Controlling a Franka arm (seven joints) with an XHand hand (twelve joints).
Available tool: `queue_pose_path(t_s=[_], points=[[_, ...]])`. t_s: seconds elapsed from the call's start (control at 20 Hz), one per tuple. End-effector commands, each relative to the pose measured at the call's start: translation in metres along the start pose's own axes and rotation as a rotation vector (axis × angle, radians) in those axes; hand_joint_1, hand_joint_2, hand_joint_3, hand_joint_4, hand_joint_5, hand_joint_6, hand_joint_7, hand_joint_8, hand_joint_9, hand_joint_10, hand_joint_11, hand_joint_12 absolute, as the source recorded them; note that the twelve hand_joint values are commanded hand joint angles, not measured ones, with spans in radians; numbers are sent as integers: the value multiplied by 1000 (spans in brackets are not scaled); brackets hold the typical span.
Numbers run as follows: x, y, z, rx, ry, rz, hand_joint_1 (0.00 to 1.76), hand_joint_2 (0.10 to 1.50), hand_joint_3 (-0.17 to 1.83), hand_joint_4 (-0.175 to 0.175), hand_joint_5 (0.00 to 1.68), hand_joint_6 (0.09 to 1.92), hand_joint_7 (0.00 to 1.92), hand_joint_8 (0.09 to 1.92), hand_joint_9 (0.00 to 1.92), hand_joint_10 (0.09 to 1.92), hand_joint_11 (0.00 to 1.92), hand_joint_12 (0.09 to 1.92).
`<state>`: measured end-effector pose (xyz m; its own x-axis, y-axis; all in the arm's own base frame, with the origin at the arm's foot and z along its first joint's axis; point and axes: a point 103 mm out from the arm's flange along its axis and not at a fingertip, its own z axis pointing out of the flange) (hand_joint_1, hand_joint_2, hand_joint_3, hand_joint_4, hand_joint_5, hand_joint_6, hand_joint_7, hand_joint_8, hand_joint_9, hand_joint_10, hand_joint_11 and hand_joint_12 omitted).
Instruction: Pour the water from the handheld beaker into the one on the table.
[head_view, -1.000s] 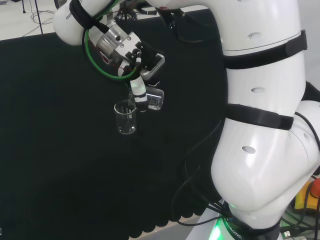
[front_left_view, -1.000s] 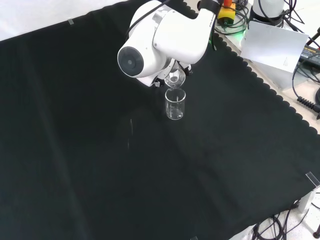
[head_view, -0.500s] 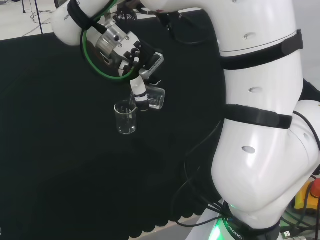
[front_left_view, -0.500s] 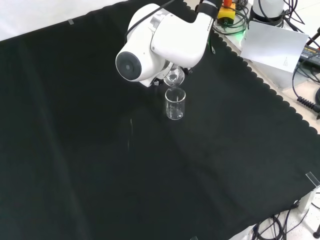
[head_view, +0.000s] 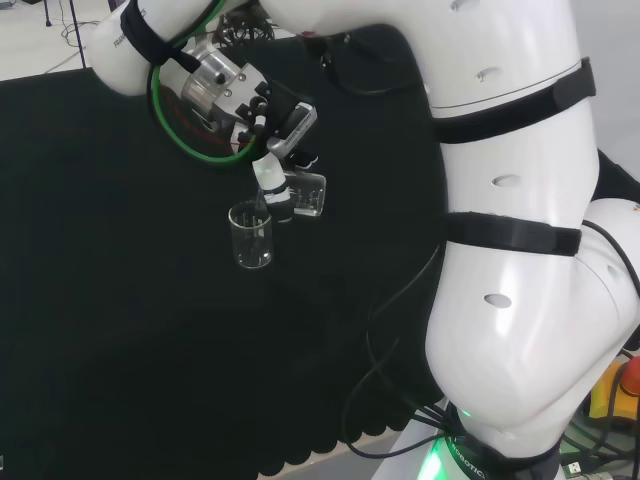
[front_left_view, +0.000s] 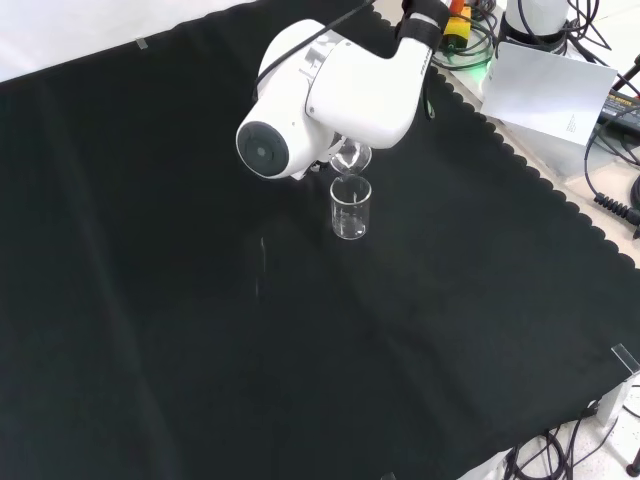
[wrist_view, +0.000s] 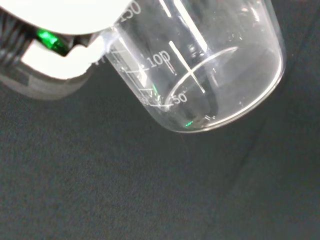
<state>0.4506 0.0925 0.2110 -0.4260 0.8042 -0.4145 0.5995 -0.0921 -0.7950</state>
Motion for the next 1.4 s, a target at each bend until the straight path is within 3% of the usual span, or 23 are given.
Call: queue_pose_path(t_s=[0.05, 0.8, 1.4], points=[[4, -1, -2, 40, -20, 21, 1317, 504, 962, -175, 1224, 877, 1283, 853, 1538, 813, 1317, 912], [10, -2, -9, 59, -23, 21, 1317, 504, 963, -175, 1223, 879, 1282, 855, 1539, 813, 1318, 913], [10, -3, -8, 92, -57, 48, 1316, 505, 963, -175, 1221, 884, 1280, 860, 1541, 814, 1319, 916]])
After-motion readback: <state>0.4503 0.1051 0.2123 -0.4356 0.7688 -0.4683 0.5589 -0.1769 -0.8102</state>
